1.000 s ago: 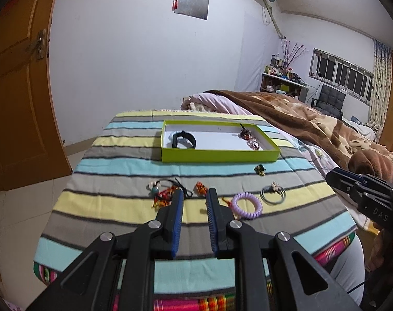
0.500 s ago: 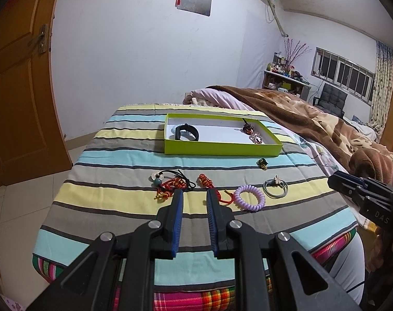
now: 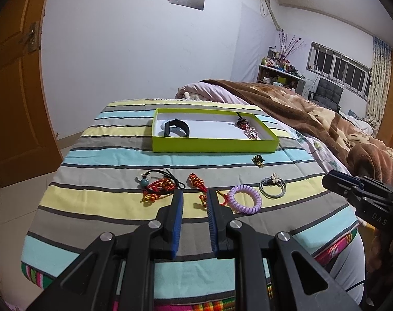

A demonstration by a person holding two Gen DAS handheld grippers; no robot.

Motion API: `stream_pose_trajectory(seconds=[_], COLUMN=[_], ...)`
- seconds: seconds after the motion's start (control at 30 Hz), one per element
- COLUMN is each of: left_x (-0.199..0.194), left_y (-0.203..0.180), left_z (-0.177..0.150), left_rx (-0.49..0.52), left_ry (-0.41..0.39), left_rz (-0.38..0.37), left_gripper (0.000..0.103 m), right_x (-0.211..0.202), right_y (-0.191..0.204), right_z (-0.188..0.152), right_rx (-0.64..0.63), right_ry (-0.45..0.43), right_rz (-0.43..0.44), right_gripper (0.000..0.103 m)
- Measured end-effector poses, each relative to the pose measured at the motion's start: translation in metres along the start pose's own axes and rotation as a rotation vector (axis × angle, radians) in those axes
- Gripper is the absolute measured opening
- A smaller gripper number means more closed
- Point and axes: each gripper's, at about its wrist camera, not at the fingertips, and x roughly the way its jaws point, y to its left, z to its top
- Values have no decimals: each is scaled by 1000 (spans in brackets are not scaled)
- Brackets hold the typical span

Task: Organize jewelry
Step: 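Grasp the red knotted cord with the left tool while the right tool grasps the lavender coil hair tie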

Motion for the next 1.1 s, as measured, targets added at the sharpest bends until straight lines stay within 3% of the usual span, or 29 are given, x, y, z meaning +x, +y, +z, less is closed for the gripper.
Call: stream_pose_trajectory(seconds=[0.27, 0.47, 0.53, 0.9, 1.1], left_x=[23, 50, 58, 102, 111], left_y=[-5, -6, -6, 1, -1], left_z=[1, 1, 0, 4, 9], left_rx=[8, -5, -10, -72, -79], left_ry=[31, 89, 106, 198, 206], left_rz=[-5, -26, -34, -41, -37], left_gripper=[19, 20, 25, 25, 25], right_x=[18, 39, 45, 65, 72], right_y=[-1, -2, -1, -3, -4], right_z=[0, 1, 1, 0, 0], right_rx=[-1, -1, 0, 11, 17], right_ry=[25, 55, 66, 100, 111], right_rz=[10, 25, 33, 47, 55], right_gripper=[23, 23, 23, 23, 23])
